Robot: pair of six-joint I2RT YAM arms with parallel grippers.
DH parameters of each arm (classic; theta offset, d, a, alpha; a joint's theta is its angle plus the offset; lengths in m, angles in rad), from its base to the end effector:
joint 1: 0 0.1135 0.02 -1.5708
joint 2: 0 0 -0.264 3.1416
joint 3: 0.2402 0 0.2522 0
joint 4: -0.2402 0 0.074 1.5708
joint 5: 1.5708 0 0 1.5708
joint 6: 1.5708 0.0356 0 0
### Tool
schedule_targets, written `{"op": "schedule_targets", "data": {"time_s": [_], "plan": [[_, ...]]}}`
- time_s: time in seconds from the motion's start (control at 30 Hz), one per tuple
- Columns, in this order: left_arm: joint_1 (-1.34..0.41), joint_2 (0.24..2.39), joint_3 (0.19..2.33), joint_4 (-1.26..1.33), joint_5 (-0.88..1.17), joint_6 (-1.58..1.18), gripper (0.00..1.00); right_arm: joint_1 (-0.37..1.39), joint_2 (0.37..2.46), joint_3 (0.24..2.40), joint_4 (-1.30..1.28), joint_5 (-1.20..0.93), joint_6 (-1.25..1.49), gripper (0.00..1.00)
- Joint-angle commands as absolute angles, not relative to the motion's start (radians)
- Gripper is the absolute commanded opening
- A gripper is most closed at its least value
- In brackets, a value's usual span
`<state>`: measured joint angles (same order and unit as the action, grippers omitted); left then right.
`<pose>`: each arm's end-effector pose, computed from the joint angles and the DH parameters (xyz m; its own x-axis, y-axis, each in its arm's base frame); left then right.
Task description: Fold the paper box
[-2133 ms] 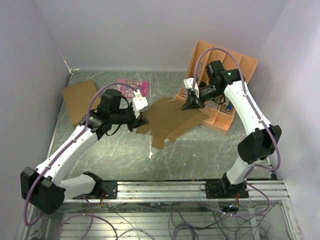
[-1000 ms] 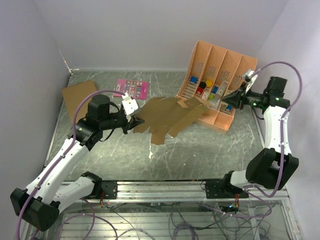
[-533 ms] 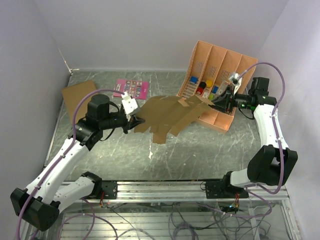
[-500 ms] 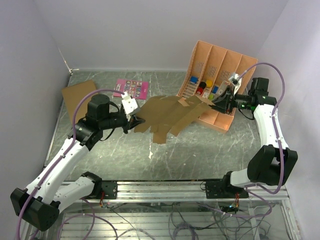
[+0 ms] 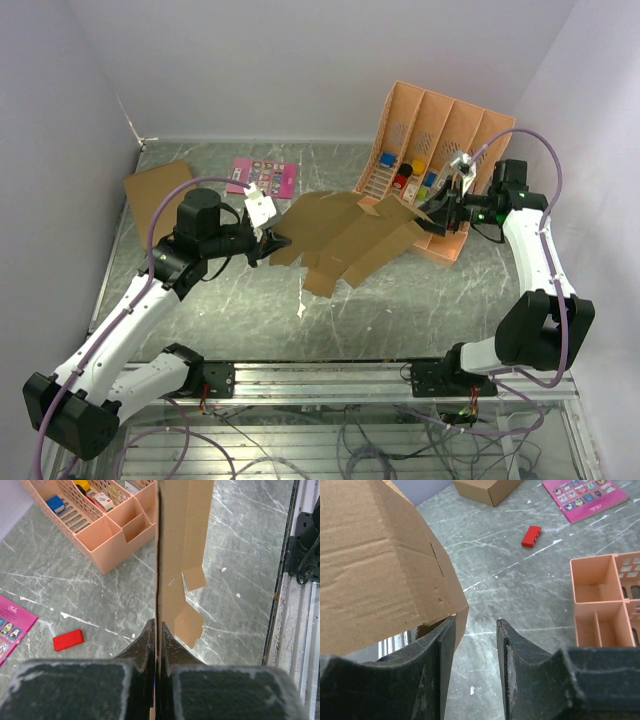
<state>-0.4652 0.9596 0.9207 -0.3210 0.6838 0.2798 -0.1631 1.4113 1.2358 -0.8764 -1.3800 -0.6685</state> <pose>0.1782 -0.1146 0.3444 -0.0605 0.2699 -0.9610 0.9290 0.3673 0.0446 0.2719 -0.0093 0.3203 -0.3937 -0.0543 -0.9176 -0.8840 0.2963 0.3617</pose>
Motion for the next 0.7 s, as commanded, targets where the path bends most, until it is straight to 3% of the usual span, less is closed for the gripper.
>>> {"op": "schedule_targets", "data": {"time_s": [0.0, 0.13, 0.67], "plan": [[-0.454, 0.964, 0.927, -0.285, 0.708, 0.278, 0.07, -0.159, 1.434, 1.265, -1.005, -1.37, -0.749, 0.39], [-0.454, 0.966, 0.932, -0.296, 0.695, 0.287, 0.07, -0.172, 1.452, 1.299, -1.103, -1.352, -0.799, 0.39], [-0.453, 0.964, 0.938, -0.314, 0.689, 0.309, 0.07, -0.192, 1.418, 1.34, -1.085, -1.309, -0.727, 0.4]]}}
